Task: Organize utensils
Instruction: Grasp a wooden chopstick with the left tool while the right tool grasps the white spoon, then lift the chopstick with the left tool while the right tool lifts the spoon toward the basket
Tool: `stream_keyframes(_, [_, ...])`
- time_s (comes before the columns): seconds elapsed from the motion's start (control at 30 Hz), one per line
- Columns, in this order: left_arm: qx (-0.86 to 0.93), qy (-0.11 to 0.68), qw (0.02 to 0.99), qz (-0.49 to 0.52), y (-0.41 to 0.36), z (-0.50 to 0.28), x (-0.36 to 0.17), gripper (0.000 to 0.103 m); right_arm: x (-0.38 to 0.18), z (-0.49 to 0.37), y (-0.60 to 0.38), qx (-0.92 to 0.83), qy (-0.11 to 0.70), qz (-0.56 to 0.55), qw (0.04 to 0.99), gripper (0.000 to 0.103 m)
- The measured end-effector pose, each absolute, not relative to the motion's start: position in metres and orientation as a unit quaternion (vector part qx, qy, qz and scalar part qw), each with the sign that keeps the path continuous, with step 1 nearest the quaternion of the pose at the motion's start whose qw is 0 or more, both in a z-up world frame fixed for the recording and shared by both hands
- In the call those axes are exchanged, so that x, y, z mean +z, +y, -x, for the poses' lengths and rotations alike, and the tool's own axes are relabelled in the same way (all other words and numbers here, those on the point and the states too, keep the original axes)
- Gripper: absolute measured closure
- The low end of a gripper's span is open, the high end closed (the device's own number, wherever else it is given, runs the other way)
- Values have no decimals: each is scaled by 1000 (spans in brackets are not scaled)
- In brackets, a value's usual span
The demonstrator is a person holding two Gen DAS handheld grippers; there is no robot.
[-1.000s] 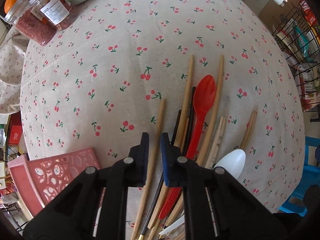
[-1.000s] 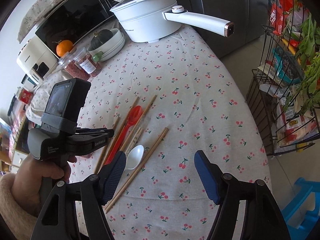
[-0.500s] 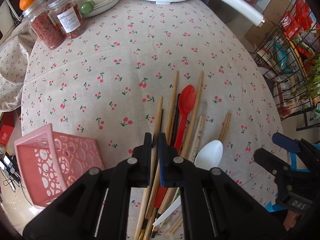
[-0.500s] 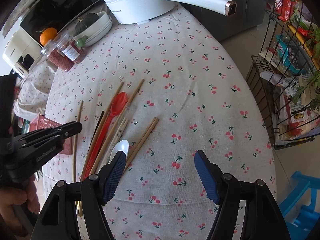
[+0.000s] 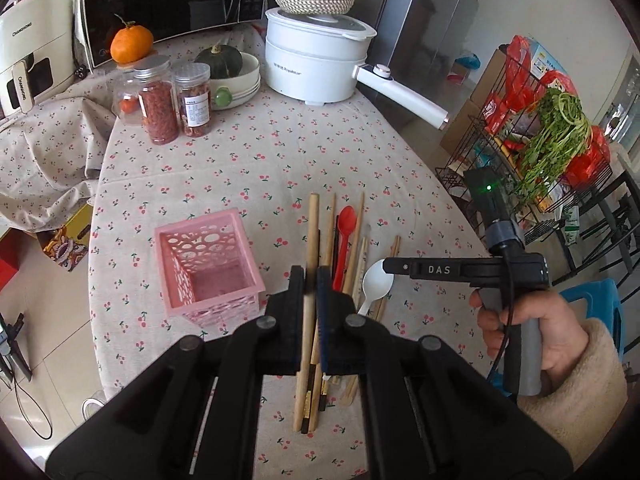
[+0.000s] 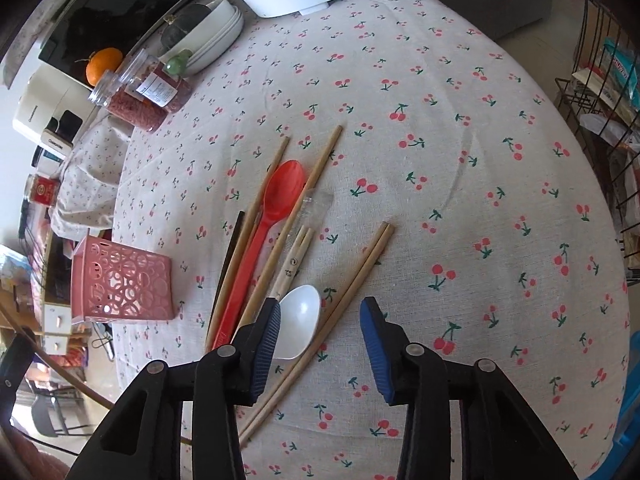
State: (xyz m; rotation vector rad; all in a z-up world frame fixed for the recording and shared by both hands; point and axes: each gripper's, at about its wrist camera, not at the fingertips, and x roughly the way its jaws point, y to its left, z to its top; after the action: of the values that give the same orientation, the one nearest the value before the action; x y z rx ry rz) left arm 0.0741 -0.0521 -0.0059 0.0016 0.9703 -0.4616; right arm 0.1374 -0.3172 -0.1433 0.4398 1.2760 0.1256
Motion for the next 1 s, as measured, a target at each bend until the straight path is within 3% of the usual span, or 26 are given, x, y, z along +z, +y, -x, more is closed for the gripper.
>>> stream_keyframes(0.2, [-235, 446, 862, 50, -21, -72, -4, 97, -161, -140, -325, 61, 586, -253, 768, 84])
stream_keyframes(0.6, [-239, 435, 865, 72, 3, -65, 3, 97, -153, -146, -320, 62, 565, -255, 783, 85])
stream_keyframes(0.77, [-234, 433, 868, 68, 6, -64, 1, 97, -166, -146, -310, 81, 575, -247, 776, 95])
stream_keyframes(1.0, [-232, 398, 884, 74, 15, -56, 21, 97, -134, -133, -298, 79, 533, -214, 815, 97])
